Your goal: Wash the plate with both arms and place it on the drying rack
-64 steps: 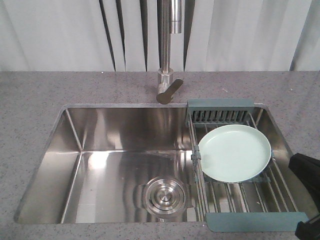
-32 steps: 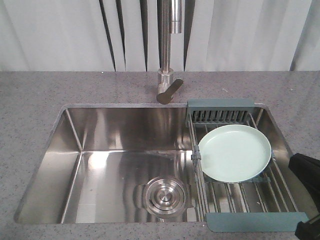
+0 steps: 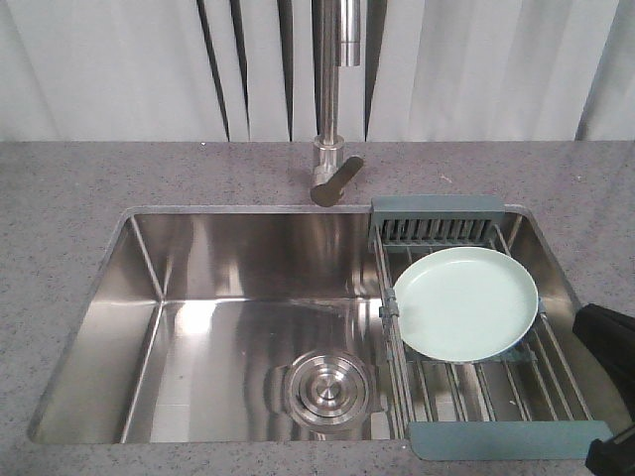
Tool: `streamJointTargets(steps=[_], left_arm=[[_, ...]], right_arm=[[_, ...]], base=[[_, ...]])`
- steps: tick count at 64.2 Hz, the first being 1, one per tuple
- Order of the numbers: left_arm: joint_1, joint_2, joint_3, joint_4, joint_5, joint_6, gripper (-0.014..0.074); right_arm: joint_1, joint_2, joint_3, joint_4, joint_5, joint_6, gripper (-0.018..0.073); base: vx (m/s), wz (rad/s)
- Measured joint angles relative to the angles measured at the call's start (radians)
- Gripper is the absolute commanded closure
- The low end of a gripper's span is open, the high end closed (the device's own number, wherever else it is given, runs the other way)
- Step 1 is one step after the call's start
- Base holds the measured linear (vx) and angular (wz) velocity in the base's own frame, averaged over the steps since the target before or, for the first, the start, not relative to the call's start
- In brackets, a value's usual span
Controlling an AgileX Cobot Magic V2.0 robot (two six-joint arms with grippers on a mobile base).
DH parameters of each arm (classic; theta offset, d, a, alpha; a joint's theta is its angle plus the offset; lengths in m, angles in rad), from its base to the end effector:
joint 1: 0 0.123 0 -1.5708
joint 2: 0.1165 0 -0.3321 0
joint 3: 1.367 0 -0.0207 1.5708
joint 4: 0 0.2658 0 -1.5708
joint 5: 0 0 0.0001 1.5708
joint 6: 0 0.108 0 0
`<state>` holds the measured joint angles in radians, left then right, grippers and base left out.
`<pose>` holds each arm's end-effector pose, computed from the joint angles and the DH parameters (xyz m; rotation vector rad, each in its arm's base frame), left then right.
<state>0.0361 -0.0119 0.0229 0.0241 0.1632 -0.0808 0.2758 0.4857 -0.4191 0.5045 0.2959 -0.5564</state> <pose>0.0407 0.0019 0.1891 -0.0801 1.6557 -0.0127 0.0877 0.0407 0.3118 -0.4118 1.7696 0.2737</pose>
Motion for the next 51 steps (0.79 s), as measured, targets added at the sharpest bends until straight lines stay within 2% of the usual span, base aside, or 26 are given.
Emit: streamJointTargets(steps=[20, 30, 44, 51], left_arm=[[0.000, 0.000, 0.000, 0.000, 0.000, 0.000, 0.0603], [0.000, 0.000, 0.000, 0.000, 0.000, 0.000, 0.0603], [0.000, 0.000, 0.000, 0.000, 0.000, 0.000, 0.0603], [0.000, 0.000, 0.000, 0.000, 0.000, 0.000, 0.0603]], right_arm=[[0.000, 0.000, 0.000, -0.007, 0.000, 0.000, 0.0563], [0.000, -0.026, 0.019, -0.109, -0.002, -0.003, 0.0563], [0.000, -0.192, 0.250, -0.147, -0.022, -0.001, 0.0563], [0.000, -0.294, 0.356, -0.164, -0.028, 0.035, 0.0563]], base=[[0.00, 0.00], [0.00, 0.00], [0.00, 0.00], [0.00, 0.00]])
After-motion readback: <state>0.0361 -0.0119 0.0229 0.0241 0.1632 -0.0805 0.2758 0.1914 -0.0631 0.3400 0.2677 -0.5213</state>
